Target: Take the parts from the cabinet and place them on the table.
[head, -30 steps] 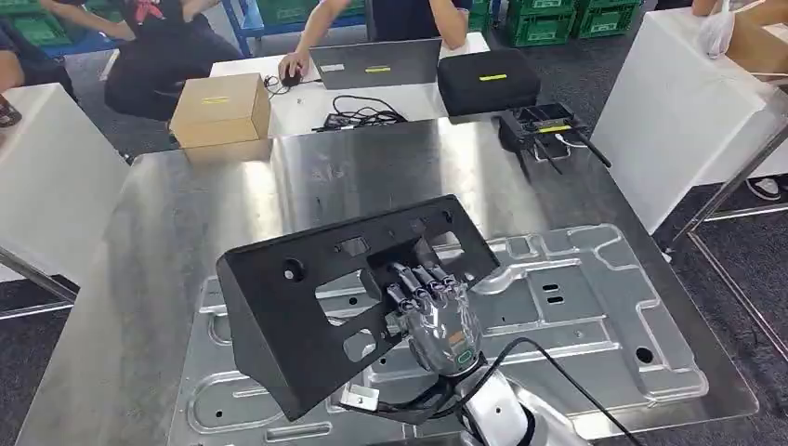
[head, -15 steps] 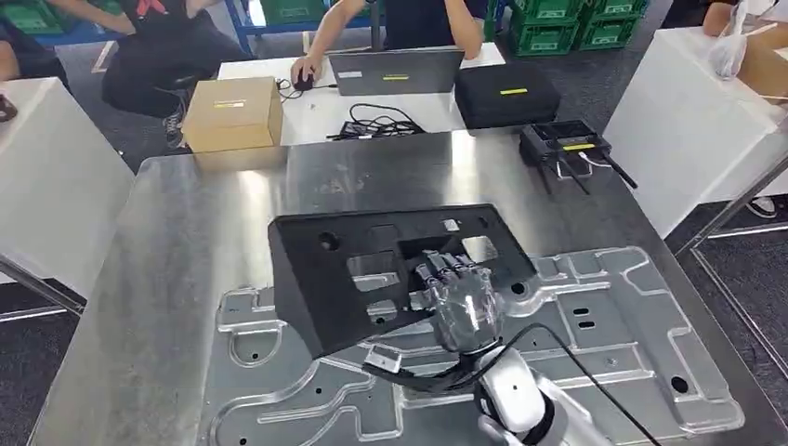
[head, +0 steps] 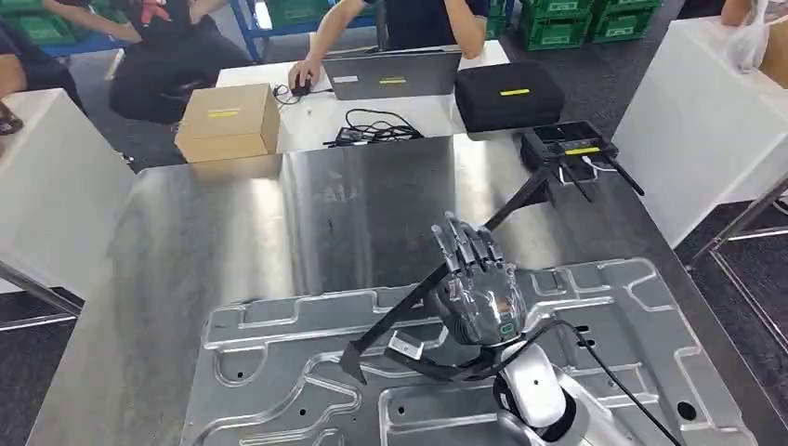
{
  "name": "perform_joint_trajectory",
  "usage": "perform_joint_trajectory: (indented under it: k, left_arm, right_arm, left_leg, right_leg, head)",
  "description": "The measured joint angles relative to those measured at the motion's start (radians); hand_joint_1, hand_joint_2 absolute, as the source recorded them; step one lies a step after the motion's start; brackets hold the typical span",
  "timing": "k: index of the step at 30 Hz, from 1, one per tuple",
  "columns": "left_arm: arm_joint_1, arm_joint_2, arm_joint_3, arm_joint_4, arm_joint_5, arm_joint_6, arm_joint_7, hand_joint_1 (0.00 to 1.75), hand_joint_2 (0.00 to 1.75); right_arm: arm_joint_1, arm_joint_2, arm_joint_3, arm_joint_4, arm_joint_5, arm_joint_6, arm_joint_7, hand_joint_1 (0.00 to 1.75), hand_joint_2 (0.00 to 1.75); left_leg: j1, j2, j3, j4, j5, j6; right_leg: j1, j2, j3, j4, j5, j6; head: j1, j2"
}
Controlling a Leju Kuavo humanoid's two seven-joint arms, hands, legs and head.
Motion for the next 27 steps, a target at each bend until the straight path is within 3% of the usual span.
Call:
perform_joint_trajectory:
  k: [1,2,4,5,6,9,11,12,13,15,16,17,18,19,20,21,22,23,25,27]
  left_arm:
    - [-0.003,0.0,0.002,0.0,0.0,-0.001,0.008,0.0,0.0]
    - [-0.001,0.0,0.002,0.0,0.0,-0.003,0.016,0.0,0.0]
    - [0.01,0.0,0.002,0.0,-0.002,-0.003,0.026,0.0,0.0]
    - [0.014,0.001,0.002,0.0,-0.001,-0.004,0.026,0.0,0.0]
    - [0.014,0.001,0.002,0.0,0.001,-0.007,0.025,0.0,0.0]
    - [0.016,0.001,0.001,0.0,0.001,-0.008,0.024,0.0,0.0]
    - [0.016,0.001,0.001,0.0,0.001,-0.008,0.021,0.0,0.0]
    - [0.016,0.0,0.001,0.0,0.0,-0.008,0.018,0.0,0.0]
    - [0.016,0.0,0.001,0.0,0.0,-0.008,0.017,0.0,0.0]
    - [0.016,0.001,0.001,0.0,0.0,-0.01,0.016,0.0,0.0]
    - [0.016,0.001,0.001,0.0,0.0,-0.011,0.017,0.0,0.0]
    - [0.016,0.001,0.001,0.0,0.0,-0.011,0.016,0.0,0.0]
    - [0.016,0.001,0.001,0.0,0.0,-0.012,0.017,0.0,0.0]
    - [0.017,0.0,0.001,0.0,-0.001,-0.013,0.017,0.0,0.0]
    - [0.018,0.0,0.001,0.0,-0.002,-0.013,0.017,0.0,0.0]
    - [0.019,0.0,0.001,0.0,-0.002,-0.013,0.017,0.0,0.0]
    - [0.017,0.001,0.001,0.0,-0.001,-0.013,0.017,0.0,0.0]
    - [0.017,0.001,0.001,0.0,0.001,-0.013,0.017,0.0,0.0]
    - [0.022,0.001,0.001,0.0,0.002,-0.013,0.019,0.0,0.0]
    - [0.028,0.003,0.001,0.0,0.008,-0.012,0.019,0.0,0.0]
  right_arm:
    - [0.001,0.0,0.0,0.0,0.0,0.002,0.0,0.0,0.0]
    - [0.001,0.0,0.0,-0.003,0.0,0.002,0.0,0.0,0.0]
    - [0.0,0.0,0.0,-0.011,0.0,0.002,0.0,0.0,0.0]
    - [0.0,0.0,0.0,-0.015,0.0,0.003,0.0,0.0,0.0]
    - [0.0,0.0,0.0,-0.016,0.0,0.003,0.0,0.0,0.0]
    - [0.001,0.0,-0.001,-0.018,0.0,0.007,0.002,0.0,0.0]
    - [0.001,-0.001,-0.002,-0.02,0.0,0.007,0.002,0.0,0.0]
    - [0.001,-0.002,-0.002,-0.022,0.0,0.008,0.002,0.0,0.0]
    - [0.001,-0.003,-0.002,-0.024,-0.001,0.009,0.002,0.0,0.0]
    - [0.007,-0.006,-0.002,-0.025,-0.002,0.01,0.002,0.0,0.0]
    - [0.012,-0.008,-0.002,-0.025,-0.003,0.01,0.003,0.0,0.0]
    - [0.015,-0.009,-0.002,-0.025,-0.003,0.012,0.003,0.0,0.0]
    - [0.017,-0.011,-0.002,-0.025,-0.003,0.013,0.003,0.0,0.0]
    - [0.016,-0.011,-0.002,-0.026,-0.005,0.013,0.003,0.0,0.0]
    - [0.016,-0.011,-0.002,-0.028,-0.009,0.015,0.003,0.0,0.0]
    - [0.016,-0.011,-0.002,-0.029,-0.018,0.021,0.003,0.0,0.0]
    - [0.015,-0.013,-0.002,-0.03,-0.038,0.028,0.004,0.0,0.0]
    - [0.015,-0.013,-0.002,-0.034,-0.058,0.033,0.007,0.0,0.0]
    - [0.015,-0.015,-0.009,-0.038,-0.107,0.038,0.019,0.0,0.0]
    - [0.013,-0.017,-0.019,-0.045,-0.156,0.047,0.03,0.0,0.0]
  left_leg:
    - [0.002,0.0,0.0,-0.002,0.014,-0.003]
    - [0.005,0.0,0.025,-0.053,0.05,-0.002]
    - [0.008,0.0,0.113,-0.239,0.141,0.007]
    - [0.008,0.0,0.141,-0.309,0.157,0.015]
    - [0.0,0.002,0.148,-0.328,0.145,0.02]
    - [-0.007,0.002,0.143,-0.327,0.148,0.039]
    - [0.005,0.002,0.16,-0.345,0.166,0.051]
    - [0.003,0.004,0.162,-0.351,0.17,0.053]
    - [0.004,0.005,0.161,-0.351,0.172,0.058]
    - [0.002,0.005,0.162,-0.35,0.172,0.062]
    - [0.001,0.005,0.162,-0.349,0.171,0.063]
    - [0.001,0.004,0.164,-0.349,0.169,0.064]
    - [0.002,0.003,0.168,-0.349,0.166,0.064]
    - [0.004,0.003,0.173,-0.348,0.162,0.06]
    - [0.005,0.003,0.181,-0.346,0.154,0.055]
    - [0.005,0.003,0.185,-0.341,0.144,0.048]
    - [-0.006,0.003,0.175,-0.333,0.133,0.041]
    - [-0.005,0.003,0.175,-0.334,0.13,0.04]
    - [-0.004,0.004,0.177,-0.339,0.13,0.038]
    - [0.002,0.003,0.174,-0.317,0.113,0.026]
  right_leg:
    - [0.0,-0.005,0.001,0.0,0.0,0.0]
    - [0.0,-0.006,0.002,0.0,0.0,0.001]
    - [-0.001,-0.006,0.006,0.0,0.002,0.004]
    - [-0.002,-0.004,0.006,-0.002,0.004,0.006]
    - [0.004,-0.001,0.003,0.0,0.007,0.013]
    - [-0.004,0.0,0.004,-0.012,0.018,0.031]
    - [-0.001,0.003,0.001,-0.009,0.017,0.038]
    - [-0.003,0.005,-0.004,0.011,0.003,0.039]
    - [0.0,0.007,-0.028,0.066,-0.032,0.038]
    - [0.0,0.01,-0.107,0.234,-0.105,0.042]
    - [0.0,0.011,-0.14,0.299,-0.122,0.044]
    - [0.0,0.011,-0.152,0.313,-0.113,0.046]
    - [-0.001,0.011,-0.139,0.279,-0.085,0.046]
    - [-0.001,0.011,-0.105,0.206,-0.042,0.046]
    - [-0.003,0.01,-0.052,0.099,0.01,0.047]
    - [-0.006,0.009,-0.013,0.013,0.032,0.048]
    - [-0.004,0.01,-0.001,0.0,0.016,0.045]
    - [-0.004,0.012,-0.004,0.002,0.015,0.035]
    - [0.002,0.014,-0.007,0.002,0.01,0.026]
    - [-0.005,0.015,-0.004,0.0,0.009,0.015]
  head:
    - [0.0,0.0]
    - [0.0,0.0]
    - [0.0,0.0]
    - [0.0,0.0]
    - [0.0,0.0]
    - [0.0,0.0]
    - [0.0,0.0]
    - [0.0,0.0]
    - [0.0,0.0]
    - [0.001,0.0]
    - [0.001,0.0]
    - [0.001,0.0]
    - [0.001,0.0]
    - [0.001,0.0]
    - [0.001,0.0]
    - [0.001,0.0]
    - [0.002,0.0]
    - [0.001,0.0]
    - [0.001,0.0]
    - [0.0,0.0]
